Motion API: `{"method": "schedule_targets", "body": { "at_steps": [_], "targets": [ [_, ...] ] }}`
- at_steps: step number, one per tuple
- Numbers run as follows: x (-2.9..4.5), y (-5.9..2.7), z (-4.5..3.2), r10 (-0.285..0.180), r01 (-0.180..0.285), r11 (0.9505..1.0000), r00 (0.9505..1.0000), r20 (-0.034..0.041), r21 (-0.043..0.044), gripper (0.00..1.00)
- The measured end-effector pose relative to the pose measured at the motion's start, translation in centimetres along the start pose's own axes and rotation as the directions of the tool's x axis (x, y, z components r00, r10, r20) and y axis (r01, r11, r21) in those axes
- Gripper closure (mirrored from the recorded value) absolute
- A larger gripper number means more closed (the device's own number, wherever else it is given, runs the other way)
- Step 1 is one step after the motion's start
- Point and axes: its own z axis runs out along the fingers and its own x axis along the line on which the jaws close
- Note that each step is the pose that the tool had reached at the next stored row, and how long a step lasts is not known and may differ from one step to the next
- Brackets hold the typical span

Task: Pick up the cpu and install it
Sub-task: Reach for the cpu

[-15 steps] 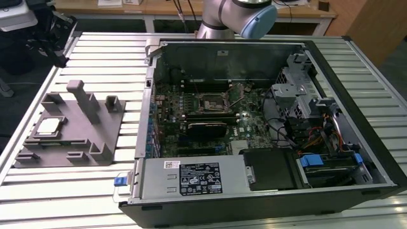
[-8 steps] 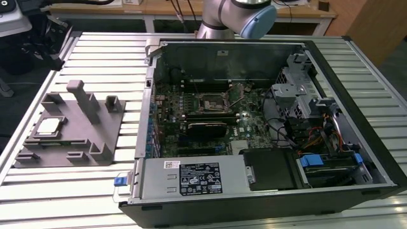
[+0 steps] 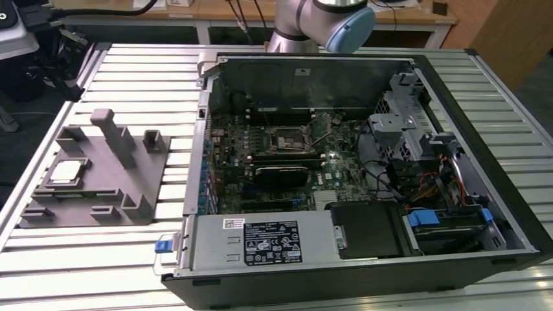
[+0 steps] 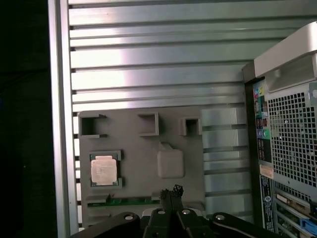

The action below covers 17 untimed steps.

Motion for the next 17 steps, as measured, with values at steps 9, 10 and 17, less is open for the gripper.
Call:
{"method": "schedule_targets", "body": {
  "at_steps": [9,10,17],
  "targets": [
    [1.16,-0.14,1.26,0.0,0.0,1.0,1.0,0.0,0.0001,0.89],
    [1.31,-0.16,1.42,0.0,0.0,1.0,1.0,0.0001,0.0001,0.89],
    [2.28,-0.27,2.43,0.0,0.0,1.0,1.0,0.0001,0.0004,0.89]
  ]
}}
